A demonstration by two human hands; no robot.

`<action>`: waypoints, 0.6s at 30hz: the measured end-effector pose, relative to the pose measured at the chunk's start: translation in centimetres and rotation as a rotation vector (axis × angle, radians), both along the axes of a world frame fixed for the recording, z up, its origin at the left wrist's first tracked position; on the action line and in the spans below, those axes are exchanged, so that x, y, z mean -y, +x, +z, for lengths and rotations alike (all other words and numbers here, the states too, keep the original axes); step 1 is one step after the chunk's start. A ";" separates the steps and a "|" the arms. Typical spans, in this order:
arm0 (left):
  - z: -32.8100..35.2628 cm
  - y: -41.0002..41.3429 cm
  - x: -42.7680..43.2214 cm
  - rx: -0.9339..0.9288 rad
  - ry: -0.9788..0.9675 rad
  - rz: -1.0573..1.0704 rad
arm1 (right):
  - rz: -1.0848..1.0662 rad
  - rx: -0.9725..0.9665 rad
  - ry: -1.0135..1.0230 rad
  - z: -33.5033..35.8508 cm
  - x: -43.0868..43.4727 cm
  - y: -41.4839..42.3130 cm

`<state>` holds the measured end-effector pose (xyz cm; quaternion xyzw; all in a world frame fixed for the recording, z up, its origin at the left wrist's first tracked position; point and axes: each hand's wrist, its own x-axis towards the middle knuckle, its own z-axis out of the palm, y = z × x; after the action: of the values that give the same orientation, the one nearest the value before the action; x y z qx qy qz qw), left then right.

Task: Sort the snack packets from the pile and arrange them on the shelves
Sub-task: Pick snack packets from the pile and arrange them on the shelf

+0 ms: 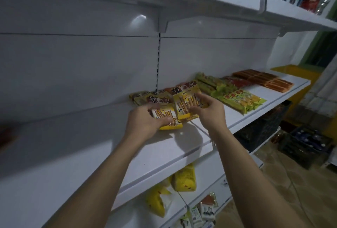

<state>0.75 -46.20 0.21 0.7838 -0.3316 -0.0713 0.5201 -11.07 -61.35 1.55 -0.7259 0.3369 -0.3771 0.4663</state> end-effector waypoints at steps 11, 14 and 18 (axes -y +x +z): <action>-0.8 3.2 4.3 0.004 0.138 0.036 | 0.138 -0.122 -0.042 -0.1 7.2 8.0; -1.1 3.2 4.9 -0.018 0.143 0.071 | 0.197 -0.226 -0.046 -0.1 9.1 10.4; -1.7 2.6 5.4 -0.049 0.122 0.147 | 0.290 -0.293 -0.048 -0.3 11.2 12.4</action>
<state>3.33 -51.64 -1.53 0.8344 -0.2552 -0.0722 0.4831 1.37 -72.52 1.29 -0.8248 0.2838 -0.2043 0.4442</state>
